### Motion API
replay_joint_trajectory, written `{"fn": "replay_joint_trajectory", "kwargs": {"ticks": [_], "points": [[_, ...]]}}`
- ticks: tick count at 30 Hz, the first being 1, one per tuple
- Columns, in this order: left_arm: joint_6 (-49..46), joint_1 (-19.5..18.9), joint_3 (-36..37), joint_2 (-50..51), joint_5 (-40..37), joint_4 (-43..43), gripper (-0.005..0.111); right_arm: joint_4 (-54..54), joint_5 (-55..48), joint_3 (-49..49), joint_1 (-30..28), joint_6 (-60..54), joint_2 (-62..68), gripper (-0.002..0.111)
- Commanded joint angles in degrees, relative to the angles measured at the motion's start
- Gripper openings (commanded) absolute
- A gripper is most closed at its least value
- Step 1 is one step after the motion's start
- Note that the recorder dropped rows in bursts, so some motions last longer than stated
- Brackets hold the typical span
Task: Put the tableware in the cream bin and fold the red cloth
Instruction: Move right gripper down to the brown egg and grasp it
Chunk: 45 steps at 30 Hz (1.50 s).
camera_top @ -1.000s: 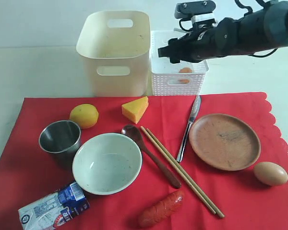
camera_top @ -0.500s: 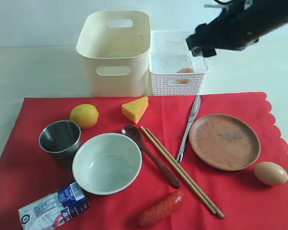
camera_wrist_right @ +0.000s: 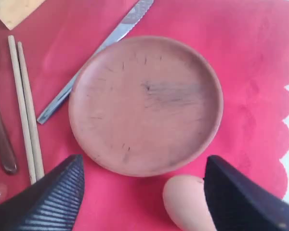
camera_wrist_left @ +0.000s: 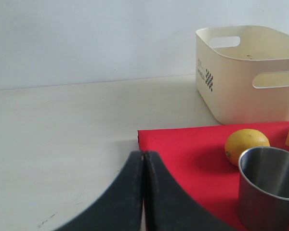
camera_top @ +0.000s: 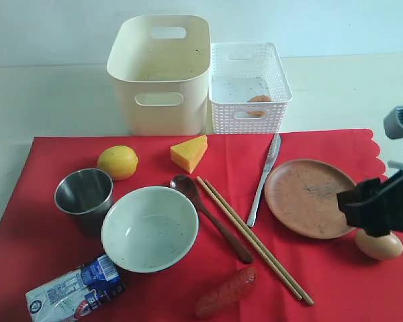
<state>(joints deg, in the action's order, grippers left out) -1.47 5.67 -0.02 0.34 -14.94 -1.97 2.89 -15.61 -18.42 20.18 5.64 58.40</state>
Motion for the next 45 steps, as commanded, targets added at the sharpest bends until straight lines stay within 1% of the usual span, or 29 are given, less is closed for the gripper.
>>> {"fn": "replay_joint_trajectory", "kwargs": {"ticks": [1, 6, 13, 17, 19, 22, 24, 34, 37, 39, 40, 41, 42, 43, 44, 45], "points": [[0.3, 0.2, 0.0, -0.3, 0.2, -0.3, 0.003, -0.3, 5.1, 5.5, -0.2, 0.5, -2.6, 0.068], [0.3, 0.2, 0.0, -0.3, 0.2, -0.3, 0.003, -0.5, 12.9, 10.0, -0.2, -0.2, -2.5, 0.068], [0.3, 0.2, 0.0, -0.3, 0.2, -0.3, 0.003, -0.5, 16.7, 10.8, -0.2, -2.3, 1.0, 0.07], [0.3, 0.2, 0.0, -0.3, 0.2, -0.3, 0.003, -0.4, 17.9, 10.8, -0.2, -2.6, 5.3, 0.071], [0.3, 0.2, 0.0, -0.3, 0.2, -0.3, 0.003, -0.4, 19.3, 10.8, -1.5, -2.9, 7.6, 0.071], [0.3, 0.2, 0.0, -0.3, 0.2, -0.3, 0.003, -0.4, 22.3, 10.8, -5.5, -3.3, 11.1, 0.071], [0.3, 0.2, 0.0, -0.3, 0.2, -0.3, 0.003, -0.4, 24.3, 10.8, -7.1, -3.2, 13.3, 0.071], [0.3, 0.2, 0.0, -0.3, 0.2, -0.3, 0.003, -0.4, 29.4, 10.6, -6.9, -3.1, 21.7, 0.071], [0.3, 0.2, 0.0, -0.3, 0.2, -0.3, 0.003, -0.4, 29.9, 10.6, -6.9, -3.1, 23.8, 0.064], [0.3, 0.2, 0.0, -0.3, 0.2, -0.3, 0.003, -0.4, 28.8, 10.6, -6.9, -3.1, 24.0, 0.051], [0.3, 0.2, 0.0, -0.3, 0.2, -0.3, 0.003, -0.4, 28.4, 10.6, -6.9, -3.0, 24.0, 0.039], [0.3, 0.2, 0.0, -0.3, 0.2, -0.3, 0.003, -0.4, 28.3, 10.6, -6.9, -2.7, 24.0, 0.033], [0.3, 0.2, 0.0, -0.3, 0.2, -0.3, 0.003, -0.4, 27.9, 10.6, -6.9, -2.3, 24.0, 0.021], [0.3, 0.2, 0.0, -0.3, 0.2, -0.3, 0.003, -0.4, 27.7, 10.6, -6.9, -1.5, 24.0, 0.016], [0.3, 0.2, 0.0, -0.3, 0.2, -0.3, 0.003, -0.4, 27.6, 10.6, -6.9, -0.9, 24.0, 0.009], [0.3, 0.2, 0.0, -0.3, 0.2, -0.3, 0.003, -0.4, 27.5, 10.6, -6.9, -0.9, 24.0, 0.006]]}}
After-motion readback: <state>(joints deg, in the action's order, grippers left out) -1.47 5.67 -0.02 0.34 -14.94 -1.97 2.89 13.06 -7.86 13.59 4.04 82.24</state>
